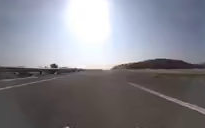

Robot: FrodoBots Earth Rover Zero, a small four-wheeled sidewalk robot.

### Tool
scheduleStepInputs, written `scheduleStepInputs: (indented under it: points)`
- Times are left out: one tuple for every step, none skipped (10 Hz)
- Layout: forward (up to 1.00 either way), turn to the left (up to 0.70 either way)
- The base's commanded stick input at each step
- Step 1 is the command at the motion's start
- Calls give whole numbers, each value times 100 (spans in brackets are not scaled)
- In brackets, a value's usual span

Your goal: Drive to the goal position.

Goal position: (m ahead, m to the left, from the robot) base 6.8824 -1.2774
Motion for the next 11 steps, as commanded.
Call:
scheduleStepInputs:
  points:
    - [100,0]
    - [100,0]
    - [100,0]
    - [100,0]
    - [100,0]
    - [100,0]
    - [100,0]
    - [100,2]
    - [100,4]
    - [100,5]
    - [100,8]
